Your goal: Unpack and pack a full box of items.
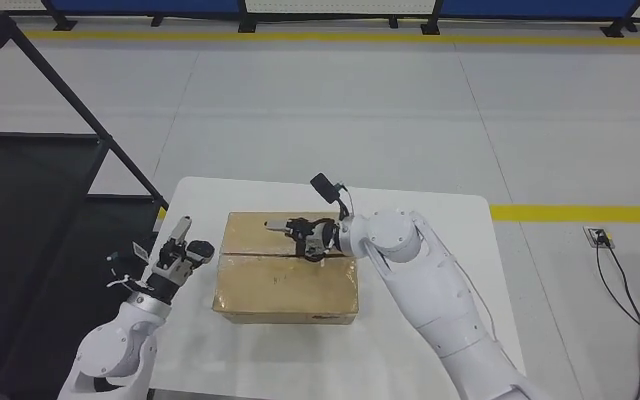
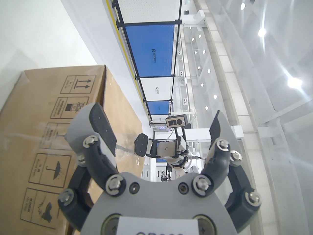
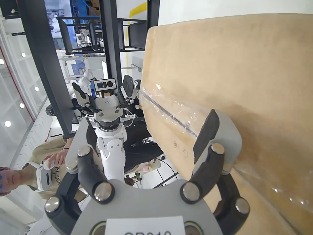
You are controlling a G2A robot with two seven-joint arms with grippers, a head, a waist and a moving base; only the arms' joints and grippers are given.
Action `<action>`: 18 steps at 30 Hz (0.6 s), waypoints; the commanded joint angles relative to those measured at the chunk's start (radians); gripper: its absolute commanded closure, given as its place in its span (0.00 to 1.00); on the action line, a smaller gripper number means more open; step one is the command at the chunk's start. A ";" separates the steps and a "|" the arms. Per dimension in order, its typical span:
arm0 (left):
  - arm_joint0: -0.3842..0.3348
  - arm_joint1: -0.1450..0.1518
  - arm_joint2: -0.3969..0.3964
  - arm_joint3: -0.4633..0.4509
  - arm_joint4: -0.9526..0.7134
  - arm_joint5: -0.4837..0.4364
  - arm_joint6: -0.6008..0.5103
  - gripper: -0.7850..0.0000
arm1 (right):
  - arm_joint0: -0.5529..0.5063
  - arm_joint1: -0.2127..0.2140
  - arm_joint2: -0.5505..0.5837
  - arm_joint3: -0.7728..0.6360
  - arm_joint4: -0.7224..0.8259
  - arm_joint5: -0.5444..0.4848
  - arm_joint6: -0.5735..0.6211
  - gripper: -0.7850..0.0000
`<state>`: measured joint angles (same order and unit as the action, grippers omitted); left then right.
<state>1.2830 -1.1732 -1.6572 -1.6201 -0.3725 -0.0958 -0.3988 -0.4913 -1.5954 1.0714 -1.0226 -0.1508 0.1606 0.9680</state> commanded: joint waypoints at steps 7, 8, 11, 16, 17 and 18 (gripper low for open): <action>0.043 0.005 -0.065 -0.007 -0.035 -0.015 0.007 0.00 | 0.023 -0.022 -0.051 0.078 0.073 -0.076 -0.033 0.00; 0.046 0.005 -0.068 -0.008 -0.037 -0.016 0.008 0.00 | 0.028 -0.026 -0.060 0.087 0.081 -0.082 -0.040 0.00; 0.050 0.005 -0.072 -0.007 -0.044 -0.016 0.007 0.00 | 0.038 -0.041 -0.086 0.115 0.120 -0.107 -0.060 0.00; 0.052 0.005 -0.070 -0.006 -0.050 -0.018 0.003 0.00 | 0.060 -0.074 -0.142 0.172 0.178 -0.131 -0.107 0.00; 0.053 0.005 -0.069 -0.005 -0.051 -0.019 0.003 0.00 | 0.066 -0.082 -0.155 0.186 0.187 -0.134 -0.116 0.00; 0.053 0.005 -0.070 -0.004 -0.054 -0.020 0.002 0.00 | 0.072 -0.090 -0.168 0.201 0.197 -0.139 -0.124 0.00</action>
<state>1.3359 -1.1684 -1.7267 -1.6254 -0.4240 -0.1147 -0.3962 -0.4249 -1.6780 0.9158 -0.8363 0.0365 0.0254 0.8512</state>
